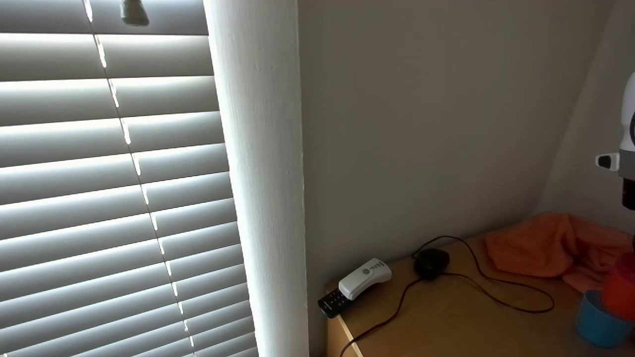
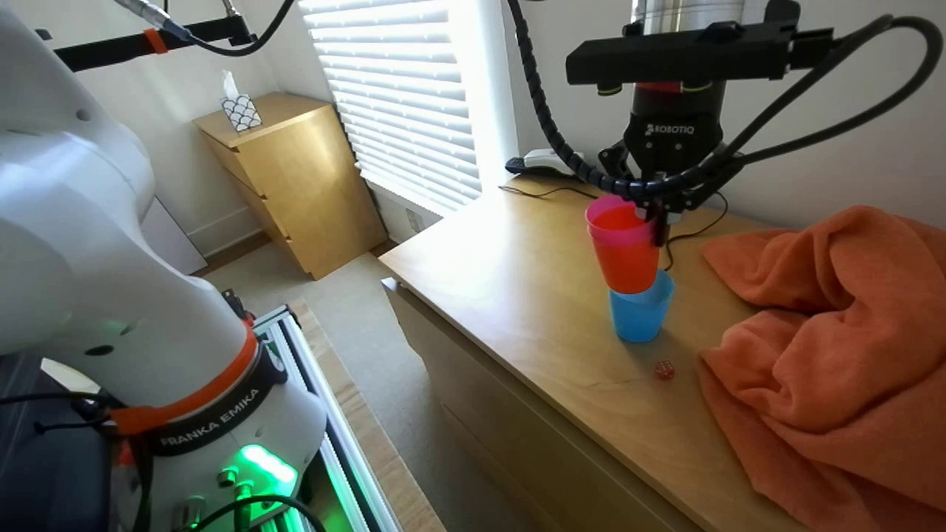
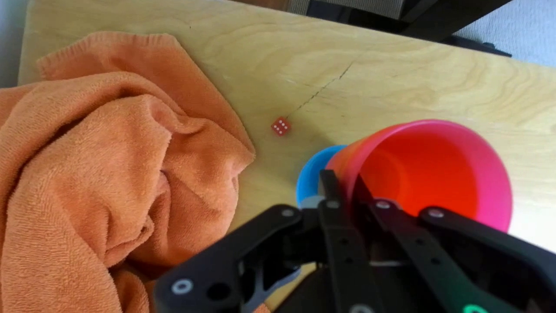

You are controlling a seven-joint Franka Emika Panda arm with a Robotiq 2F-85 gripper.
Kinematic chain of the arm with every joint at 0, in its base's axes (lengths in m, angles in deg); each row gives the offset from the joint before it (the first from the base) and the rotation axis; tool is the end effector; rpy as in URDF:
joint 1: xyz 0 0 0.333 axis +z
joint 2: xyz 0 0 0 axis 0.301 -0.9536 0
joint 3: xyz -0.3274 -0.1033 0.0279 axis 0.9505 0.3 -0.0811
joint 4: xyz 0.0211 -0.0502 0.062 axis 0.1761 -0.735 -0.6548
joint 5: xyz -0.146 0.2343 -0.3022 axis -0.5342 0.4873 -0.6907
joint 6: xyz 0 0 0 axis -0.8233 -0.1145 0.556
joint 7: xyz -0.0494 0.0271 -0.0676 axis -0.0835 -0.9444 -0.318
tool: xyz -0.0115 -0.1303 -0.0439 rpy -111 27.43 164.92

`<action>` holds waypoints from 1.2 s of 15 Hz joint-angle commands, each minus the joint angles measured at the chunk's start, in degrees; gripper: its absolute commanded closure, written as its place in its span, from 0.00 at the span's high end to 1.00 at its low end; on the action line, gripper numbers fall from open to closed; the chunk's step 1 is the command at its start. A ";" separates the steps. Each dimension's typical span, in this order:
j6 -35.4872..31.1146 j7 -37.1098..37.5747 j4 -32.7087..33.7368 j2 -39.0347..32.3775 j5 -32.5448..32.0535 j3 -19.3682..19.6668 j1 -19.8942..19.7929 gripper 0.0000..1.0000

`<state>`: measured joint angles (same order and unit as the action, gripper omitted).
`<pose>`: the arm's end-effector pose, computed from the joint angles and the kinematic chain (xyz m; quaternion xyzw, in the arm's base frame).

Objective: Pile up the plastic cups

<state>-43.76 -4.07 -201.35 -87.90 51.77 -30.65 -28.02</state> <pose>0.4782 -0.1996 0.3199 0.9825 0.1388 -0.1125 0.0523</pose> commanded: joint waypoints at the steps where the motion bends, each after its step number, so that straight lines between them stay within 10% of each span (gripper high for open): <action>1: -2.09 0.07 0.68 -1.39 3.01 0.21 -0.76 0.02; 18: -0.40 -2.14 5.80 -13.60 8.56 -3.46 -1.80 0.02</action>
<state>-45.30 -4.60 -197.45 -99.50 57.51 -32.39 -29.29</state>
